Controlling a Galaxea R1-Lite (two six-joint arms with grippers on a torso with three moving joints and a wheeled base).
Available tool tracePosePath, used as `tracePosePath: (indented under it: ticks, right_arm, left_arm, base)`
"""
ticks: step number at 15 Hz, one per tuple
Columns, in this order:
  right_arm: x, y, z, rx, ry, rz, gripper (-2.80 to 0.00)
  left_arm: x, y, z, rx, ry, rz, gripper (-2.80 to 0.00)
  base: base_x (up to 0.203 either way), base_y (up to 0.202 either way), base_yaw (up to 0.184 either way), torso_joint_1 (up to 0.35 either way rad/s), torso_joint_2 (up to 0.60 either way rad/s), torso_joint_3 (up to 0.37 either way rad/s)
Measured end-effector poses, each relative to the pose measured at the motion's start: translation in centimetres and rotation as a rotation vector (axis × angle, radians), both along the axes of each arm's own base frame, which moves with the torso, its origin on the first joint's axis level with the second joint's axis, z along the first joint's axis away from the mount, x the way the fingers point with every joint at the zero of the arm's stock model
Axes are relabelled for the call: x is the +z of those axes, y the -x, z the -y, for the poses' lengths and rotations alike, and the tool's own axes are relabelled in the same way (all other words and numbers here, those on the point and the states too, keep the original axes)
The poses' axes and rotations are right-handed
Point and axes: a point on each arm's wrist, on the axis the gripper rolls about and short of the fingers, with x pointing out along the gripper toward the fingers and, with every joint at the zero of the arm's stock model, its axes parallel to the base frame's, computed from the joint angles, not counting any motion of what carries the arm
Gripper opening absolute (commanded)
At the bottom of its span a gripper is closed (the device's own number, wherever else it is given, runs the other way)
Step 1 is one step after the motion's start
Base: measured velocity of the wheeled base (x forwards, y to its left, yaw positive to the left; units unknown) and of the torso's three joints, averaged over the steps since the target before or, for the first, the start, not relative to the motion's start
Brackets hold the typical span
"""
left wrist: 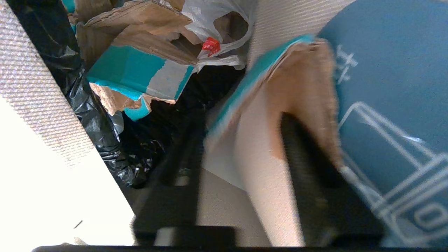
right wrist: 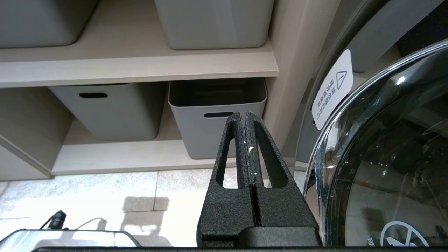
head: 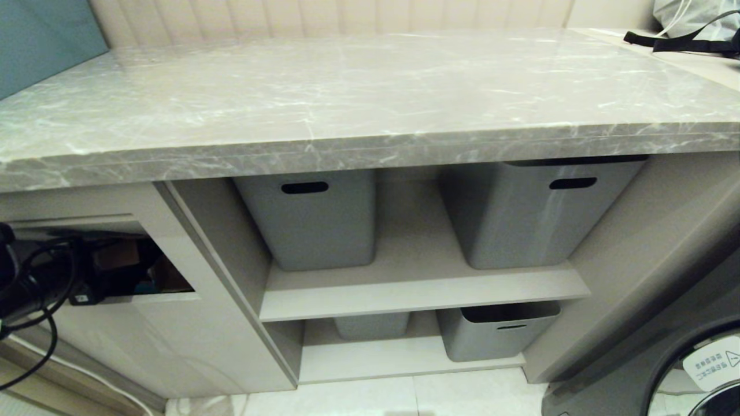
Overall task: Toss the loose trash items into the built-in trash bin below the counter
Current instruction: Put the garbage in the trash can
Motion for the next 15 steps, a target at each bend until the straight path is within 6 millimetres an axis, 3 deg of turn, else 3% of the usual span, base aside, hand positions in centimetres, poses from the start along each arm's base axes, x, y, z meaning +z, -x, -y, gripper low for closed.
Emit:
tracePosePath:
  ticks: [10, 15]
  right_arm:
    - [0.0, 0.0, 0.0, 0.000, 0.000, 0.000, -2.80]
    - [0.0, 0.0, 0.0, 0.000, 0.000, 0.000, -2.80]
  left_arm:
    - [0.7, 2.4, 0.9, 0.022, -0.031, -0.004, 0.00]
    - [-0.3, 2.6, 1.0, 0.024, -0.050, -0.043, 0.00]
  base:
    - [0.000, 0.000, 0.000, 0.000, 0.00, 0.000]
    - [0.000, 0.000, 0.000, 0.000, 0.00, 0.000]
